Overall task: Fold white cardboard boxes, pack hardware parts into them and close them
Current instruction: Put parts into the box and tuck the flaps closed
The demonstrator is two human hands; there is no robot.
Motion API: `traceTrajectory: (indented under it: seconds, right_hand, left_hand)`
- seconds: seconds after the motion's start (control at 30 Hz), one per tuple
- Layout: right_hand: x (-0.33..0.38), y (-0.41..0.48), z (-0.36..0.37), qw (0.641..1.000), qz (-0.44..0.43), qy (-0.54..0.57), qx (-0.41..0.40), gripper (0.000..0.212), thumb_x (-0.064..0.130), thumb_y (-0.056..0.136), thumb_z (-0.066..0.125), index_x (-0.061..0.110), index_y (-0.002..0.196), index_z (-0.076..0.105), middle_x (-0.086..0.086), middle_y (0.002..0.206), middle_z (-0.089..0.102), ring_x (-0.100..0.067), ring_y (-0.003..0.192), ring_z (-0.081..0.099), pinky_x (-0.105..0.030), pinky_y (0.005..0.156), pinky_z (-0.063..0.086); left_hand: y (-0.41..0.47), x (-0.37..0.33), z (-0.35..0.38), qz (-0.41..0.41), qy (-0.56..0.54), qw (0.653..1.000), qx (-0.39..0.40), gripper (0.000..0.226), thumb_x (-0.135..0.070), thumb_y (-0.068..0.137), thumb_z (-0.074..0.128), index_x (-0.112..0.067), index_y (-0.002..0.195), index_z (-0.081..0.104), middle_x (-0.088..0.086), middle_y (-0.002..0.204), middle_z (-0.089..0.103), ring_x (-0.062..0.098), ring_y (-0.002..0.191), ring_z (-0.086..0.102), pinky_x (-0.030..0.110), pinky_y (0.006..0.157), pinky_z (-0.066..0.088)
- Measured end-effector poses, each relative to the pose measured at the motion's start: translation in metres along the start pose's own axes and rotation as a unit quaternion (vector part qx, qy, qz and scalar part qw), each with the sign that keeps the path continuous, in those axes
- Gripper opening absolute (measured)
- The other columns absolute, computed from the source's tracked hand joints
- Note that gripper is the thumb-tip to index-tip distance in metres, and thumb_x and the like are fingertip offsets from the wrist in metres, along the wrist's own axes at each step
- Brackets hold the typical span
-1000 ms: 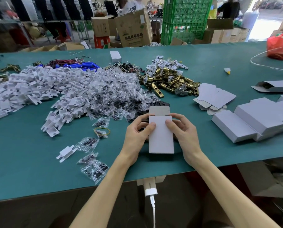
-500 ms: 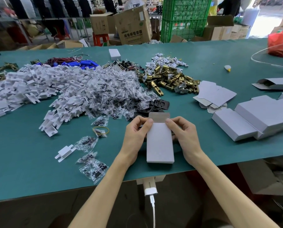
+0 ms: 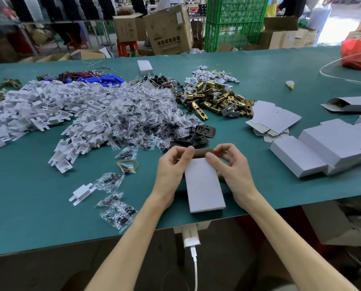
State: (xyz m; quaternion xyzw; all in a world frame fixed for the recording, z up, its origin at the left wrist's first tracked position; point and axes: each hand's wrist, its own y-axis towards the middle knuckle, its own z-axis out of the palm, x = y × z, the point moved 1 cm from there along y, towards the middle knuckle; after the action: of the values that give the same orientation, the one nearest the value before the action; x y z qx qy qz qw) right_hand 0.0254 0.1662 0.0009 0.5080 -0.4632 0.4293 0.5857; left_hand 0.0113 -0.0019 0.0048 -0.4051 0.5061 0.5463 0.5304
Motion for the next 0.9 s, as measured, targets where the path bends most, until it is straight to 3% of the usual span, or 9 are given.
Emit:
traceTrajectory:
  seconds: [0.13, 0.33, 0.5, 0.7, 0.9]
  right_hand:
    - [0.0007, -0.0008, 0.0032, 1.0, -0.005, -0.02, 0.017, 0.02, 0.017, 0.089, 0.078, 0.011, 0.098, 0.062, 0.001, 0.091, 0.069, -0.007, 0.082, 0.065, -0.02, 0.054, 0.049]
    - [0.0009, -0.0011, 0.0028, 1.0, 0.006, -0.026, 0.015, 0.017, 0.02, 0.09, 0.077, 0.012, 0.097, 0.063, 0.002, 0.09, 0.071, -0.008, 0.082, 0.066, -0.023, 0.056, 0.051]
    - [0.0022, -0.0016, 0.0039, 0.999, 0.017, -0.027, 0.014, 0.021, 0.022, 0.09, 0.077, 0.01, 0.102, 0.064, -0.005, 0.098, 0.072, -0.012, 0.088, 0.069, -0.031, 0.062, 0.055]
    - [0.003, -0.0023, 0.0032, 0.999, 0.007, -0.035, 0.019, 0.019, 0.021, 0.092, 0.076, 0.01, 0.102, 0.064, -0.006, 0.101, 0.072, -0.013, 0.093, 0.069, -0.029, 0.063, 0.055]
    - [0.0049, -0.0032, 0.0037, 0.999, 0.011, -0.029, 0.036, 0.016, 0.021, 0.094, 0.072, 0.012, 0.105, 0.064, -0.002, 0.103, 0.071, -0.01, 0.094, 0.067, -0.023, 0.067, 0.053]
  left_hand:
    - [-0.001, -0.0028, 0.0015, -0.017, 0.011, 1.0, -0.015, 0.024, -0.026, 0.102, 0.064, -0.008, 0.087, 0.058, 0.012, 0.083, 0.051, 0.023, 0.078, 0.042, 0.035, 0.066, 0.036]
    - [-0.0012, -0.0036, 0.0013, -0.018, 0.035, 0.999, 0.003, 0.009, -0.014, 0.102, 0.063, -0.009, 0.095, 0.063, 0.011, 0.092, 0.062, 0.022, 0.084, 0.052, 0.042, 0.077, 0.042]
    - [-0.0013, -0.0011, 0.0003, -0.024, 0.046, 0.999, 0.002, 0.006, -0.004, 0.1, 0.063, -0.008, 0.103, 0.064, 0.007, 0.096, 0.066, 0.018, 0.08, 0.06, 0.035, 0.069, 0.051]
    - [-0.0023, -0.0029, 0.0004, -0.033, 0.042, 0.999, 0.011, 0.023, -0.023, 0.085, 0.065, -0.009, 0.104, 0.067, 0.01, 0.099, 0.068, 0.02, 0.081, 0.062, 0.037, 0.07, 0.052]
    - [-0.0014, -0.0021, -0.0009, -0.04, 0.051, 0.998, 0.006, 0.019, -0.025, 0.082, 0.063, -0.011, 0.094, 0.067, 0.011, 0.09, 0.067, 0.021, 0.077, 0.059, 0.036, 0.068, 0.049]
